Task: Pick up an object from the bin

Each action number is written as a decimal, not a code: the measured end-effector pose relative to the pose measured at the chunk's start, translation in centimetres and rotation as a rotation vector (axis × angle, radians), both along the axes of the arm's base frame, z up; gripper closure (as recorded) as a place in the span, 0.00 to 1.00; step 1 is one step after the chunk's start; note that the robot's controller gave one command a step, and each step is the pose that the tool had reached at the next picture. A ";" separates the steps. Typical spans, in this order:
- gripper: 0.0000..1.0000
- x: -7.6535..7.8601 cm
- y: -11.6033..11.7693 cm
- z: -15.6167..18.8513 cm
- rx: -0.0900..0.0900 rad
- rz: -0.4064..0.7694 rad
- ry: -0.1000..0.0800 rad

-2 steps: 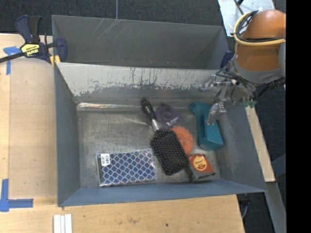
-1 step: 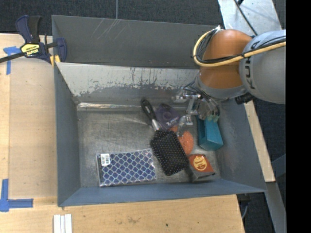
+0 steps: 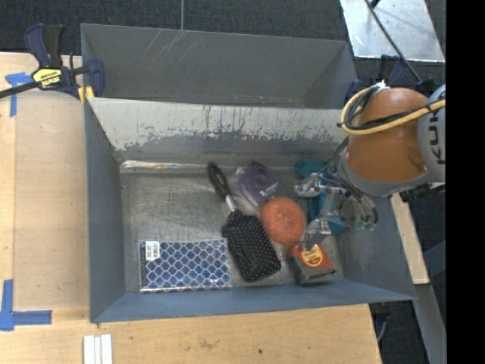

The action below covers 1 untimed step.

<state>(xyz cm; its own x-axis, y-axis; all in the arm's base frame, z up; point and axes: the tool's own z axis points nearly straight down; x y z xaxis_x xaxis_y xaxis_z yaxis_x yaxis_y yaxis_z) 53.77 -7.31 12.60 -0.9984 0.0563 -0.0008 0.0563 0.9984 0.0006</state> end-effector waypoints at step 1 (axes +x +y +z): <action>0.00 7.4 6.0 0.4 -0.001 0.065 -0.004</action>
Offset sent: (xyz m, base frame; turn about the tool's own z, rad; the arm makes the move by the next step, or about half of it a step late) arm -0.0508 -0.0079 -0.0560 0.0557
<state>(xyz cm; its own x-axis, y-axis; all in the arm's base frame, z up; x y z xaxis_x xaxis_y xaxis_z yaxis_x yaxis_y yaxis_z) 61.19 -1.29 12.96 -1.0000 -0.0085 -0.0045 -0.0085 1.0000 -0.0008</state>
